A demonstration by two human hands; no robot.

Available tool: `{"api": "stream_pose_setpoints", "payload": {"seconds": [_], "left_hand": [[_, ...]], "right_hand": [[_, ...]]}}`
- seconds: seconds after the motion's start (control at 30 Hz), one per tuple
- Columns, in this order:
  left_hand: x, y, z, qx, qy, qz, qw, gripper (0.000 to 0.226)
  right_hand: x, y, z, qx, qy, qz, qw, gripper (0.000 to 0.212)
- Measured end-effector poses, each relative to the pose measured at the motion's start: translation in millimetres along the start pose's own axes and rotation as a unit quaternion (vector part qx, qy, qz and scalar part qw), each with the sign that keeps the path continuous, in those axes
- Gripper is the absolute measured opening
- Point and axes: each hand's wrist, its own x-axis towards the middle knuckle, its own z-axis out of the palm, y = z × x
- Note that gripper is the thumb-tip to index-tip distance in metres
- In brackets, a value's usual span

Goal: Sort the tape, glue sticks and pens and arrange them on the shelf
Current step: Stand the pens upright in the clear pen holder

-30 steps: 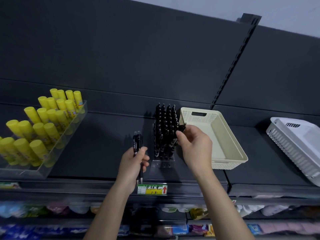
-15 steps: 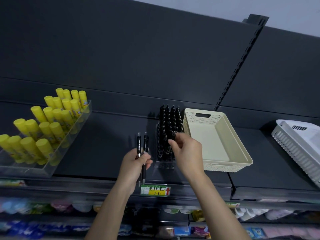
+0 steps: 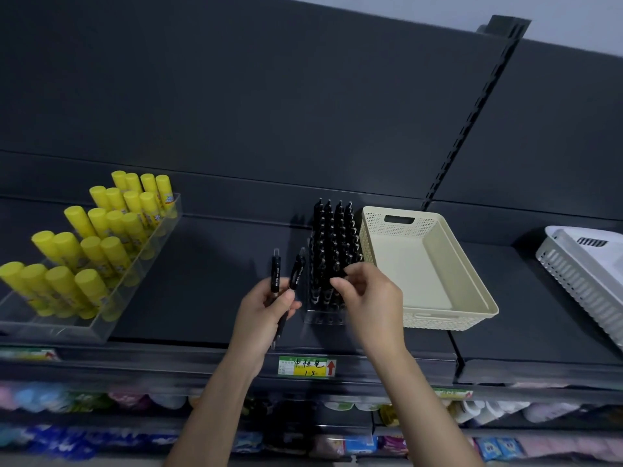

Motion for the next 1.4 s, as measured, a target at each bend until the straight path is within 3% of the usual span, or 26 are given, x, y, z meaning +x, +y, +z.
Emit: {"api": "stream_pose_setpoints", "payload": {"seconds": [0.17, 0.33, 0.43, 0.57, 0.73, 0.87, 1.07, 1.4], "left_hand": [[-6, 8, 13, 0.035, -0.111, 0.048, 0.992, 0.023], [-7, 9, 22, 0.052, -0.137, 0.053, 0.988, 0.022], [-5, 9, 24, 0.093, -0.123, 0.056, 0.986, 0.021], [2, 7, 18, 0.130, -0.041, 0.043, 0.990, 0.018], [6, -1, 11, 0.128, -0.006, -0.017, 0.992, 0.023], [8, -4, 11, 0.129, -0.010, -0.035, 0.991, 0.035], [6, -3, 7, 0.104, -0.023, -0.029, 0.994, 0.030], [4, -2, 6, 0.135, -0.001, -0.017, 0.991, 0.015]], "right_hand": [[-2, -9, -7, 0.125, -0.102, 0.045, 0.986, 0.015], [-4, -11, -13, 0.134, -0.127, 0.026, 0.983, 0.026], [-5, -9, -16, 0.129, -0.106, 0.021, 0.986, 0.022], [1, -4, -24, 0.137, -0.023, 0.040, 0.990, 0.016], [11, 2, -28, 0.016, 0.035, 0.007, 0.999, 0.016], [11, 7, -16, -0.059, 0.000, -0.016, 0.998, 0.009], [4, 12, -1, -0.126, -0.058, -0.015, 0.990, 0.024], [5, 10, -4, -0.158, -0.083, -0.016, 0.984, 0.023]]}}
